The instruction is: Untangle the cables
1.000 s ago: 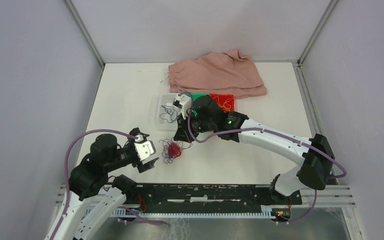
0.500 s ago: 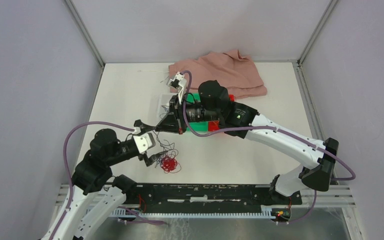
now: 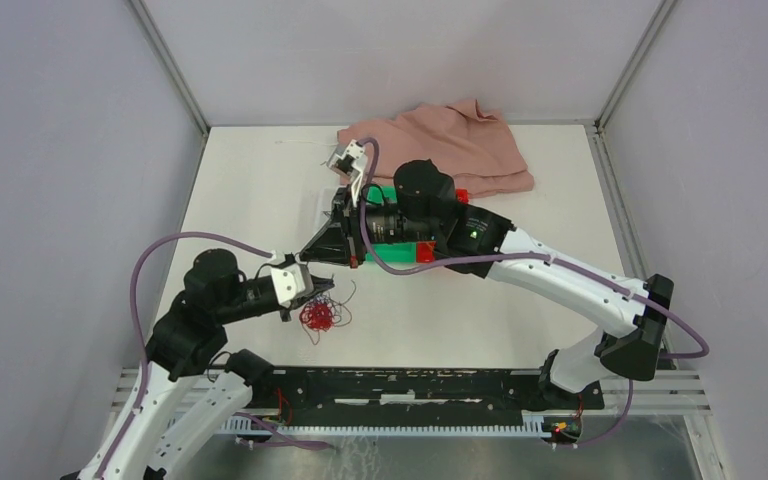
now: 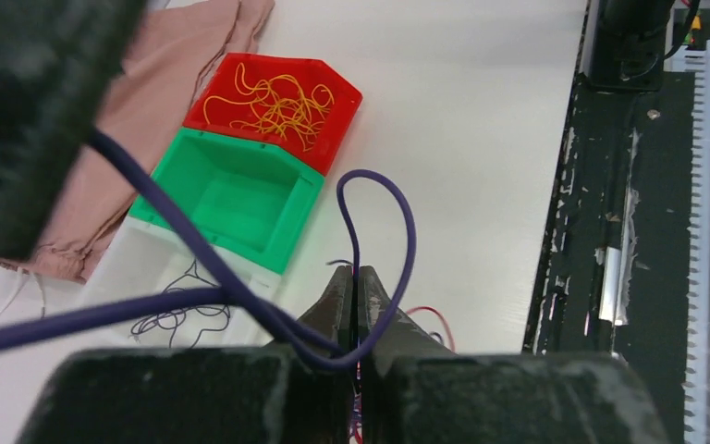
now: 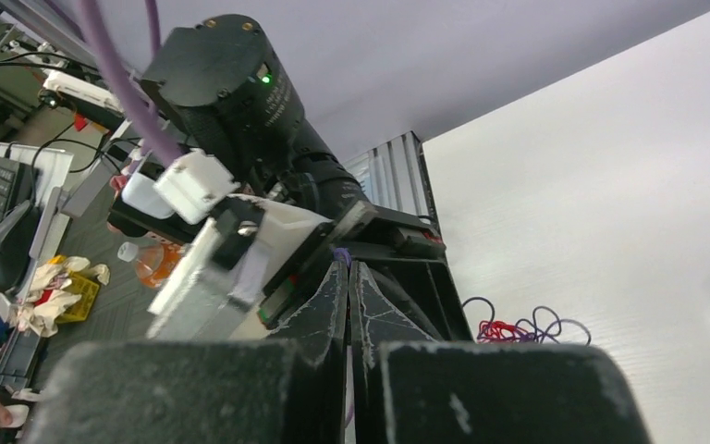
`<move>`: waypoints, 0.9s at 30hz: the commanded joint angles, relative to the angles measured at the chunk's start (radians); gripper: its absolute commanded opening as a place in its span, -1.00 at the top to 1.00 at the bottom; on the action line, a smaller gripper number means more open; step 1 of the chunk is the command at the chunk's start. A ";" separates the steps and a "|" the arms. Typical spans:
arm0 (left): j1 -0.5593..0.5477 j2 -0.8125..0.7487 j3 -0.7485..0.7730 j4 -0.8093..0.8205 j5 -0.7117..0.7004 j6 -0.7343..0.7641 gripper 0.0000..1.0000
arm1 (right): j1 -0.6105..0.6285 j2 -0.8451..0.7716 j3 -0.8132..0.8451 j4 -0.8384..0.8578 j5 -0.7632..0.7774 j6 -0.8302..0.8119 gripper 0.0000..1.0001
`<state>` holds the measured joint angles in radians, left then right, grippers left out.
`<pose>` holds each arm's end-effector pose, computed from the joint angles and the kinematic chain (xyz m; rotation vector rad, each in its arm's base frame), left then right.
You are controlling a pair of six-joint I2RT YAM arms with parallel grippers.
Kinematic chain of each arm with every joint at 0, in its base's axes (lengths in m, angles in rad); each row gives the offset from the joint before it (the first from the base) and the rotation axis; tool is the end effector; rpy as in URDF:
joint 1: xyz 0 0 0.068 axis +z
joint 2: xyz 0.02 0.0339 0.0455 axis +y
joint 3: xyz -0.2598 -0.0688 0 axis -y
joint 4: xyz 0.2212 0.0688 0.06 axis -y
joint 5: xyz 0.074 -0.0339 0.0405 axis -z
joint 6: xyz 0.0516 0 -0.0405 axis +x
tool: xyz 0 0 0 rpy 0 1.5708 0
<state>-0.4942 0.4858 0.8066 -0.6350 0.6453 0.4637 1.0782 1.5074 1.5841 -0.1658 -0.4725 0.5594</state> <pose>0.0652 -0.0704 0.3259 1.2267 1.4065 -0.6263 0.1396 0.3098 0.4389 -0.8841 1.7142 1.5680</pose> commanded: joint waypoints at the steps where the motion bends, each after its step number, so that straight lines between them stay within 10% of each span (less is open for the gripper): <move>1: 0.003 0.021 0.079 -0.014 0.047 -0.004 0.94 | 0.004 -0.033 -0.040 0.064 0.052 -0.016 0.96; 11: 0.003 0.041 0.156 -0.062 0.029 0.010 0.94 | -0.028 -0.252 -0.359 0.108 0.338 -0.026 -0.50; 27: 0.003 0.084 0.211 -0.028 0.010 -0.051 0.94 | 0.041 -0.222 -0.609 0.469 0.321 -0.149 -0.72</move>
<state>-0.4942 0.5583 0.9695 -0.7078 0.6563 0.4614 1.0904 1.2350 0.9195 0.1669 -0.1596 0.4717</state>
